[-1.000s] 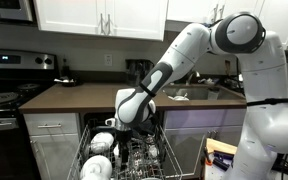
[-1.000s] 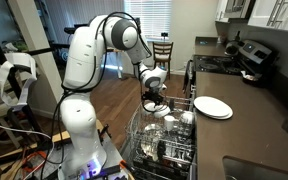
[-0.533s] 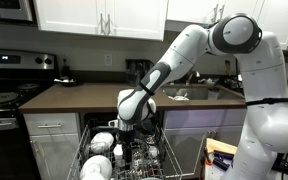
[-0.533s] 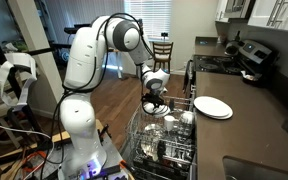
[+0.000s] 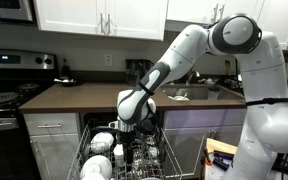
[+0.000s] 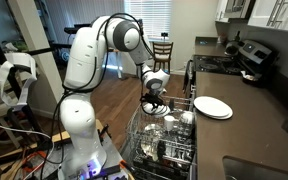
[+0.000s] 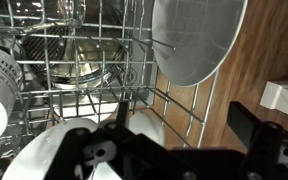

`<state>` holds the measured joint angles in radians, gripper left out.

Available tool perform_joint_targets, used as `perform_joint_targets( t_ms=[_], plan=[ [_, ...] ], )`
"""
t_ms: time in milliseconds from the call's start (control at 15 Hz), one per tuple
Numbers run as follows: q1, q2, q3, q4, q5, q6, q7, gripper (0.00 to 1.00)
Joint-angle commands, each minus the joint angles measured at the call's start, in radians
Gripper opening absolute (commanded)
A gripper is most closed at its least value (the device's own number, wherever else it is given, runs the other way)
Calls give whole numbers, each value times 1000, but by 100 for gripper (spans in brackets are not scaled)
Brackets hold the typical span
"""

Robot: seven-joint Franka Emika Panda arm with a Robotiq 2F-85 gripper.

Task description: Remove the white plate from the dishwasher and put it on top of the white plate on the counter

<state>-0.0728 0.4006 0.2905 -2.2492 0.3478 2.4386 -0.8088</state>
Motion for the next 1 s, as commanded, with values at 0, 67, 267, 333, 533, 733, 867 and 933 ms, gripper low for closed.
perform_joint_targets(
  t_ms=[0,67,267,333,533,733,867,933],
  plan=[
    [24,38,6,22,14,-5,8,100],
    [40,46,3,25,1,-5,30,100],
    [91,69,-15,33,-43,-12,116,100],
    [110,75,-24,36,-61,-16,158,100],
    [156,93,-53,47,-135,-35,292,100],
    [183,102,-76,55,-214,-59,412,100],
    [186,107,-78,64,-235,-78,450,100],
    [186,111,-77,70,-240,-90,460,100]
  ],
)
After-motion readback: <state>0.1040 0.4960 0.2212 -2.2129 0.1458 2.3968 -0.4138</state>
